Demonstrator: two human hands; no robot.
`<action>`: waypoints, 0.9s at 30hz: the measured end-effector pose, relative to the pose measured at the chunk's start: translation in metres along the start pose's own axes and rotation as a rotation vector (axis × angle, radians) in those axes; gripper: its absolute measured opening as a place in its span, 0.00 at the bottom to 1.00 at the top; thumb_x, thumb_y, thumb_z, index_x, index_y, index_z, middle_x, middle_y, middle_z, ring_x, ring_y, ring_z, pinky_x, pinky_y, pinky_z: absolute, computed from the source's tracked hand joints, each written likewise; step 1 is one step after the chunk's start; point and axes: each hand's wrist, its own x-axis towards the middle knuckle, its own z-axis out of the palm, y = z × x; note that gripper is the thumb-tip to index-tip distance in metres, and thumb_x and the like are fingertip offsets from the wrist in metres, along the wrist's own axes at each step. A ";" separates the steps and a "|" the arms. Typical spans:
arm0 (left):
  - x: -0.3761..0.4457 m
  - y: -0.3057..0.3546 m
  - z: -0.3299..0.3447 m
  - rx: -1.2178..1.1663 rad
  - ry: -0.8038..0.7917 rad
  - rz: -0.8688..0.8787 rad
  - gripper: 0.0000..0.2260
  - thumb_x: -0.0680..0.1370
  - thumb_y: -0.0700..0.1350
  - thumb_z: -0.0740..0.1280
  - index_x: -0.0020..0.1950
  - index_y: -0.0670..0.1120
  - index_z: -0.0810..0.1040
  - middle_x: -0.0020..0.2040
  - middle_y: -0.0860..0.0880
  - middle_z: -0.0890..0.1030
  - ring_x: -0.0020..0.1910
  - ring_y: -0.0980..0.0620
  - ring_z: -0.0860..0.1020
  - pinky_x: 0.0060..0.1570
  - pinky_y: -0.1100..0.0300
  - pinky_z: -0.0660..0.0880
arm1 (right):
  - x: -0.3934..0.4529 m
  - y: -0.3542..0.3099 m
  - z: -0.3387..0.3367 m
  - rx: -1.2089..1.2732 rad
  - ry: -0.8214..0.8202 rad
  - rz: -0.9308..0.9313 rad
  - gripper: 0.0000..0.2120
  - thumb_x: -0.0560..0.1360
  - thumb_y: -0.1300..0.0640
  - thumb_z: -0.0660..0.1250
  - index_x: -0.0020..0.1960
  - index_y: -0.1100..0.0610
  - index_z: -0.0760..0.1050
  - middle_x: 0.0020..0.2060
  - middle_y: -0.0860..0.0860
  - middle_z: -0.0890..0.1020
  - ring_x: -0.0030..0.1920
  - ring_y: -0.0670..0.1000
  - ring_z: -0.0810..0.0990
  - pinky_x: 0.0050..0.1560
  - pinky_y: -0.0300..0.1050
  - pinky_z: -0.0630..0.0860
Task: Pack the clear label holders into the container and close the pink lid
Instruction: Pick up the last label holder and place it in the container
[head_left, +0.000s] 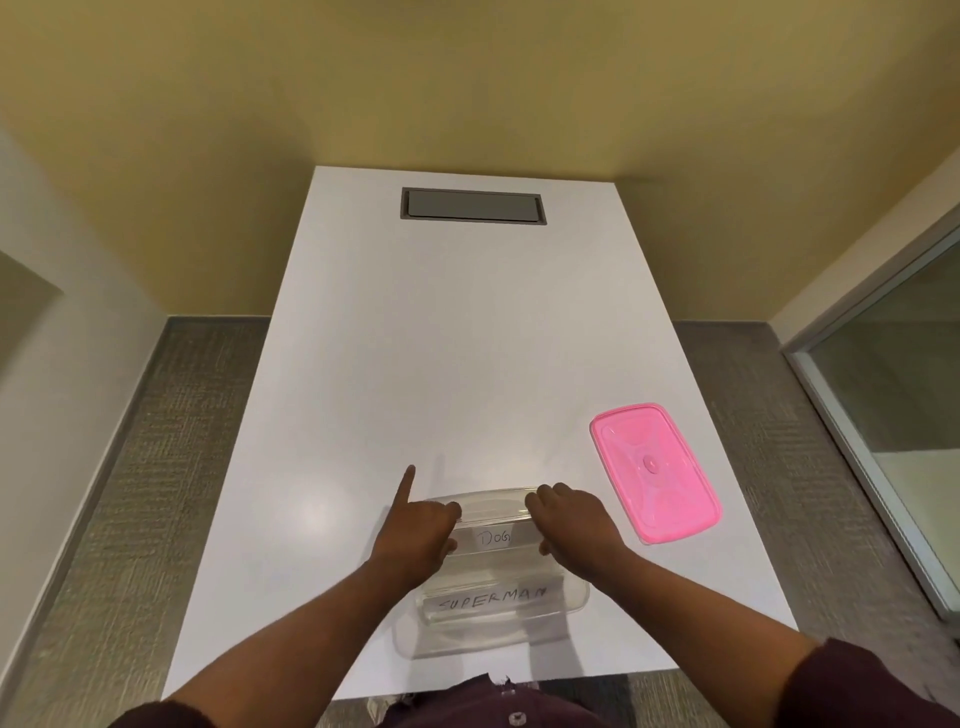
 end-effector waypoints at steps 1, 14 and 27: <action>0.001 0.000 0.000 0.006 -0.007 -0.001 0.14 0.80 0.52 0.64 0.62 0.47 0.74 0.53 0.50 0.84 0.55 0.49 0.82 0.77 0.43 0.32 | 0.002 -0.002 0.000 -0.011 -0.008 0.002 0.27 0.52 0.55 0.85 0.46 0.57 0.77 0.36 0.52 0.81 0.35 0.55 0.80 0.29 0.45 0.65; 0.014 0.001 0.008 0.045 -0.060 -0.030 0.06 0.78 0.47 0.65 0.52 0.47 0.76 0.42 0.50 0.84 0.43 0.47 0.84 0.70 0.45 0.20 | 0.014 -0.006 0.012 -0.129 -0.037 -0.057 0.22 0.49 0.61 0.82 0.38 0.54 0.74 0.29 0.49 0.76 0.27 0.52 0.76 0.31 0.44 0.68; 0.017 0.002 0.016 0.059 -0.091 -0.071 0.09 0.79 0.49 0.65 0.57 0.48 0.76 0.48 0.50 0.85 0.52 0.48 0.83 0.75 0.39 0.29 | 0.015 -0.009 0.024 -0.056 0.062 -0.019 0.16 0.46 0.70 0.64 0.29 0.54 0.72 0.20 0.48 0.72 0.18 0.51 0.71 0.26 0.41 0.56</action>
